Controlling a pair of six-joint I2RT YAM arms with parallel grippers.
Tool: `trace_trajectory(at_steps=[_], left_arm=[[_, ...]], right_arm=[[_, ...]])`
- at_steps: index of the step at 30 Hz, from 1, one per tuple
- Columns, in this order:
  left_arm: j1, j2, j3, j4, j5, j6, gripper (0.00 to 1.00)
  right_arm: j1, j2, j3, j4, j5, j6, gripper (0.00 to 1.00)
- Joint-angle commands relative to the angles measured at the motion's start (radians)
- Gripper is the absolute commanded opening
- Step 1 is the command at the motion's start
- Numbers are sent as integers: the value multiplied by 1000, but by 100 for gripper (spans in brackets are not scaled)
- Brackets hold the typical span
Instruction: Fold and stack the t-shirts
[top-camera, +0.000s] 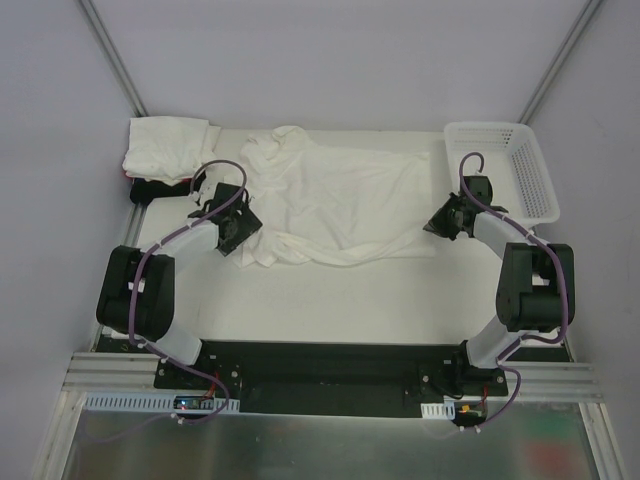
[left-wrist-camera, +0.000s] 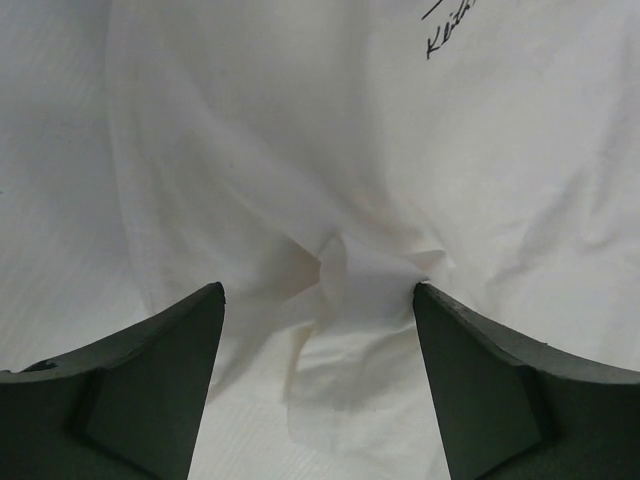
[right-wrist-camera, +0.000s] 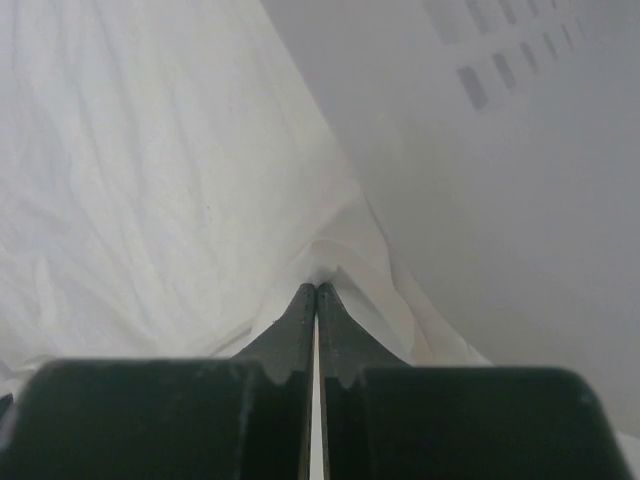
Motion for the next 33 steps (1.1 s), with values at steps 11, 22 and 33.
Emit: trace_trajectory(at_steps=[11, 22, 33], left_arm=[[-14, 50, 121, 39, 38, 19, 63], [-21, 73, 104, 77, 47, 10, 54], [-24, 88, 110, 89, 47, 27, 0]], right_arm=[[-26, -4, 18, 27, -21, 14, 1], [-26, -11, 13, 30, -16, 13, 1], [-29, -24, 6, 26, -4, 5, 1]])
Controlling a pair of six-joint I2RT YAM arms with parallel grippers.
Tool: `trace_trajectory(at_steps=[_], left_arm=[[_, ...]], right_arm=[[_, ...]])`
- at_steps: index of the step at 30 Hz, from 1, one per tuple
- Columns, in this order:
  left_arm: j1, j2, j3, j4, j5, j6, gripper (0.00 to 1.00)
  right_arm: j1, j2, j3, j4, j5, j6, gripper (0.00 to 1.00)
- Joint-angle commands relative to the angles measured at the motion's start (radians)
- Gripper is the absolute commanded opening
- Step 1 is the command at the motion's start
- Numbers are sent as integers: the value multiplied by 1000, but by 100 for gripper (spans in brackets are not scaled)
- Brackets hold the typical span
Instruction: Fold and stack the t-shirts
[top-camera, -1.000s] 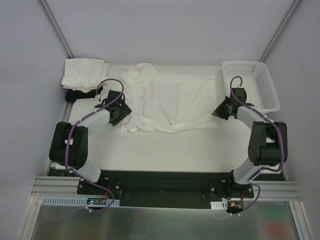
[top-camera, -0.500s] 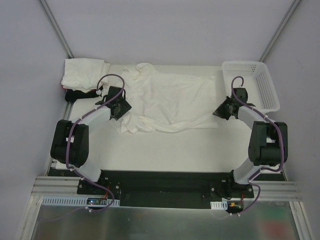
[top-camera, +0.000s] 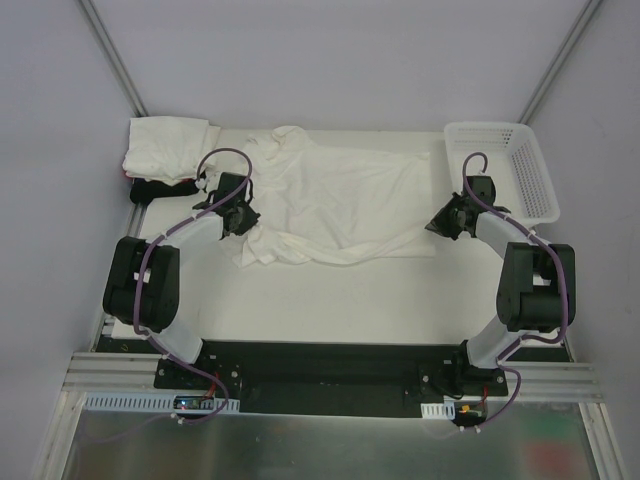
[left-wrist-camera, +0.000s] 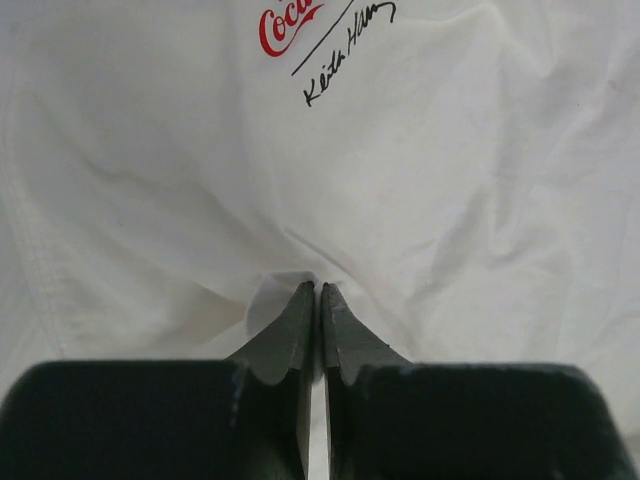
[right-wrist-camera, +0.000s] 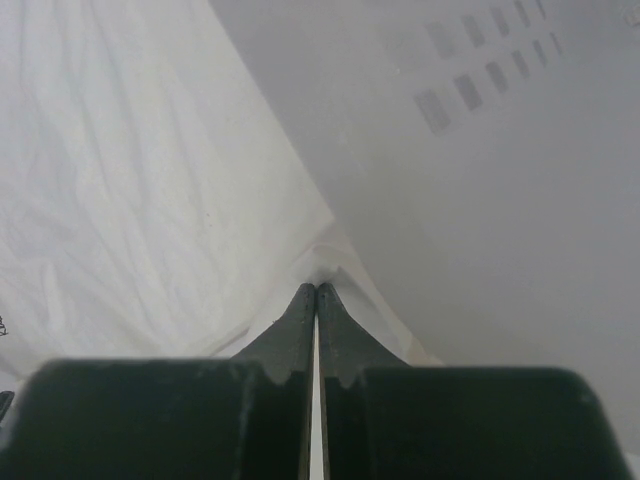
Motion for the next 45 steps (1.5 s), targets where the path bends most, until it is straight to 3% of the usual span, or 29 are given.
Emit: trace_trajectory(at_steps=[1, 9, 22, 45], left_arm=[[-10, 5, 12, 18, 5, 13, 0], [-10, -30, 62, 16, -80, 75, 0], [-6, -148, 291, -71, -231, 215, 0], [16, -266, 359, -93, -327, 313, 0]], right_arm=[[-9, -24, 6, 20, 11, 1, 1], [-11, -21, 9, 14, 25, 1, 1], [-23, -52, 9, -5, 51, -7, 1], [-20, -142, 41, -32, 59, -1, 1]])
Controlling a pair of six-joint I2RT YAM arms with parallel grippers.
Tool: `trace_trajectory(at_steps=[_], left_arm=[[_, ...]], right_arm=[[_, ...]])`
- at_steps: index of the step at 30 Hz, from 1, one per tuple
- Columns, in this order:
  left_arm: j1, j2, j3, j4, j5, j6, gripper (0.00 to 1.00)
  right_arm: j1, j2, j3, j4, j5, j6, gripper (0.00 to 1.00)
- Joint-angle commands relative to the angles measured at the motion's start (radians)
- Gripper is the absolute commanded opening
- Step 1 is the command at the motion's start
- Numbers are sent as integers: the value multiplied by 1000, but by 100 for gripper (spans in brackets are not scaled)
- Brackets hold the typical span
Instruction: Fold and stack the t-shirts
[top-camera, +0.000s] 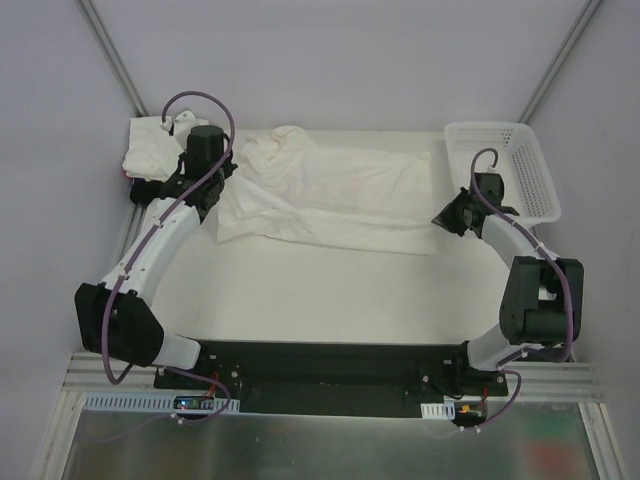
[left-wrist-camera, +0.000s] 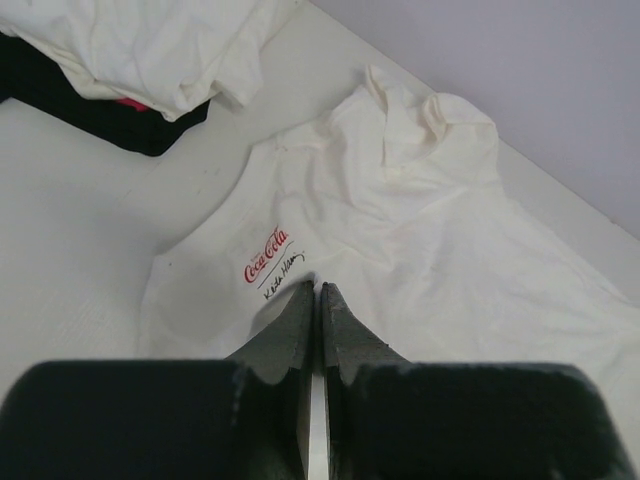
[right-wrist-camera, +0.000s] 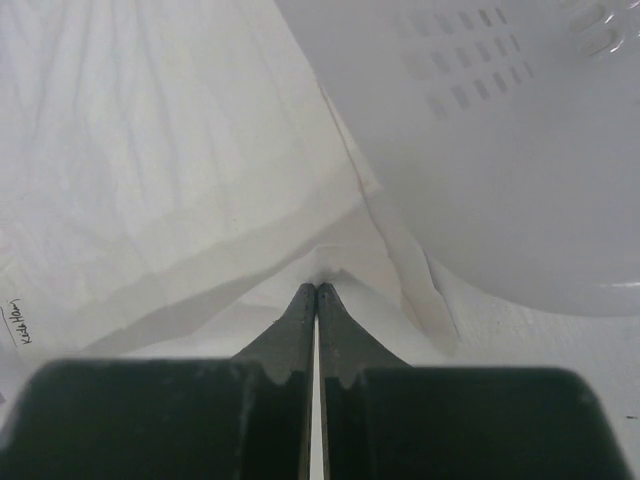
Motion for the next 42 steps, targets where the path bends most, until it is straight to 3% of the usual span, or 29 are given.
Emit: trace_trajectory(at_steps=[1, 12, 26, 32, 42], left_arm=[[14, -54, 74, 14, -49, 44, 0], [25, -110, 132, 0, -92, 94, 0], [25, -251, -18, -35, -66, 61, 0], [25, -272, -72, -60, 2, 38, 0], [25, -305, -113, -63, -7, 36, 0]], right_arm=[[-6, -66, 45, -19, 24, 0, 1], [17, -128, 81, -73, 55, 0, 1], [20, -203, 21, -64, 60, 3, 1], [20, -218, 1, -38, 49, 20, 1], [20, -232, 28, -56, 58, 14, 1]])
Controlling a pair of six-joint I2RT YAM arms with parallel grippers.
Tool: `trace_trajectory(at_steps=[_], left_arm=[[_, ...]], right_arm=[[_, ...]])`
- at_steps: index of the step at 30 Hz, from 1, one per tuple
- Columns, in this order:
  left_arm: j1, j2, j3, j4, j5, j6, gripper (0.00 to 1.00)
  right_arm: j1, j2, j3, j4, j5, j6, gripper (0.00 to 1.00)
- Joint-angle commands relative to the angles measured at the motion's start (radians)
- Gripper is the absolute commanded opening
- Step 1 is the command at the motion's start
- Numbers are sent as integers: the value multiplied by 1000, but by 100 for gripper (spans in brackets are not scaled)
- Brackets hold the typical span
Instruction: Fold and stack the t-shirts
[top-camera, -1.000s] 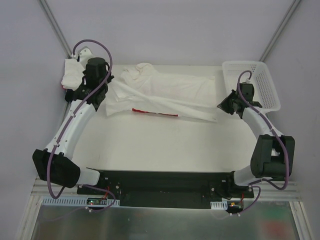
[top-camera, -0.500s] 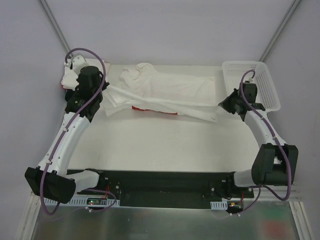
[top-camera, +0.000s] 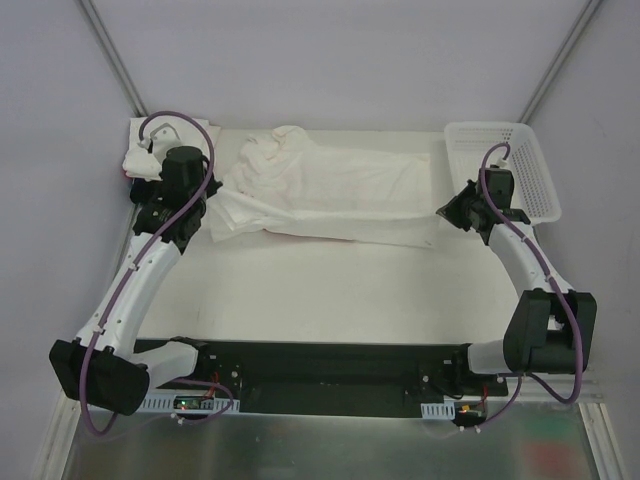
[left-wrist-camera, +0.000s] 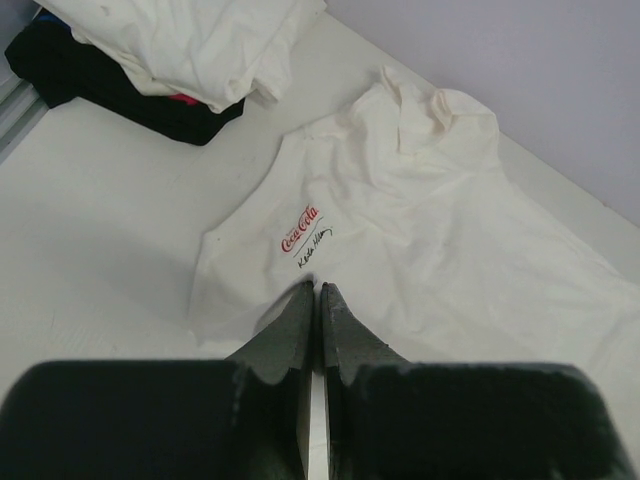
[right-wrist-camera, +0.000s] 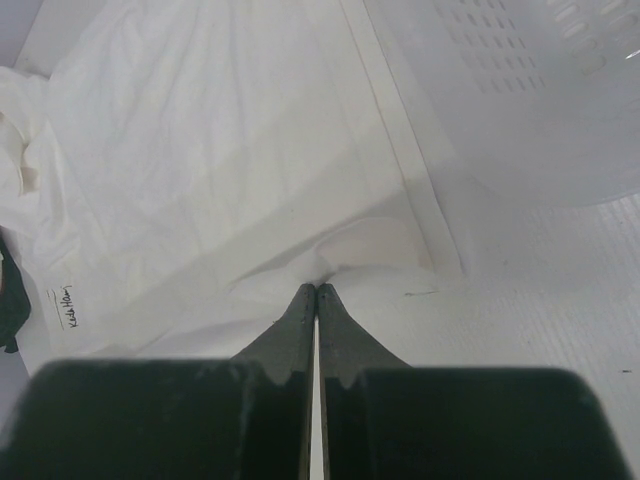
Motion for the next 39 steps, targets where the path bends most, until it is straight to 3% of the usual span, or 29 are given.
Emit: trace_trajectory(at_steps=[1, 24, 39], left_arm=[[11, -48, 1, 10, -16, -1, 0], [11, 4, 93, 2, -151, 119, 0], [11, 25, 55, -3, -109, 111, 0]], right_arm=[[2, -52, 22, 5, 33, 2, 1], [2, 55, 40, 44, -1, 16, 1], [2, 39, 31, 45, 7, 23, 1]])
